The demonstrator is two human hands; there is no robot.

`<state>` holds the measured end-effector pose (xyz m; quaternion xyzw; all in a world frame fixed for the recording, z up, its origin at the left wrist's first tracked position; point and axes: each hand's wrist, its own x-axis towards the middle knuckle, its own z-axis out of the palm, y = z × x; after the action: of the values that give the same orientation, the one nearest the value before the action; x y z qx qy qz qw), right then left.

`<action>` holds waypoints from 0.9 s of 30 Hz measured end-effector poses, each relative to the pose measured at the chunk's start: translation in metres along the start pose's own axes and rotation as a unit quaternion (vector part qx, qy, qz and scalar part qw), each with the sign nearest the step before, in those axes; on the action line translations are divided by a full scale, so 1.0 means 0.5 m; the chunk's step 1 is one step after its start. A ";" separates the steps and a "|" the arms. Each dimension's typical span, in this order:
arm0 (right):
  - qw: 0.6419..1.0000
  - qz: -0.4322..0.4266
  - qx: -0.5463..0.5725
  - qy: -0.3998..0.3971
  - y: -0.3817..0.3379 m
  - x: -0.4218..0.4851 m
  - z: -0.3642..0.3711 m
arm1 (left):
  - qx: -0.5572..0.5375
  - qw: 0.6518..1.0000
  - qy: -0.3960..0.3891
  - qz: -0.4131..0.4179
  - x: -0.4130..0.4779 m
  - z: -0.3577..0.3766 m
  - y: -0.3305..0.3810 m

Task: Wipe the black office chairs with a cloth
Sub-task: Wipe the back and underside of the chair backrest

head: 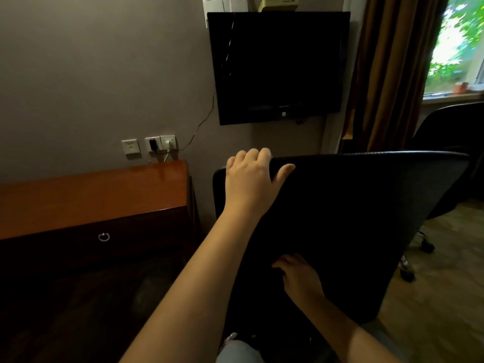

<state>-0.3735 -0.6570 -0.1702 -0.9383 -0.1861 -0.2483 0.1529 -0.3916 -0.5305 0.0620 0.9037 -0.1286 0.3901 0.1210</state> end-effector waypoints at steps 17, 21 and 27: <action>0.943 -0.096 0.040 0.317 -0.054 0.104 -0.157 | -0.001 0.995 0.101 0.021 0.003 0.035 0.015; 0.988 -0.090 0.015 0.122 -0.038 0.048 -0.037 | -0.005 0.995 0.097 0.022 0.006 0.035 0.008; 0.998 -0.050 -0.034 -0.026 -0.043 0.008 0.018 | -0.002 0.999 0.044 0.026 0.002 0.015 0.013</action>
<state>-0.3758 -0.6336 -0.1714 -0.9384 -0.2286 -0.2373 0.1038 -0.3877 -0.5393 0.0586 0.8818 -0.1481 0.4319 0.1183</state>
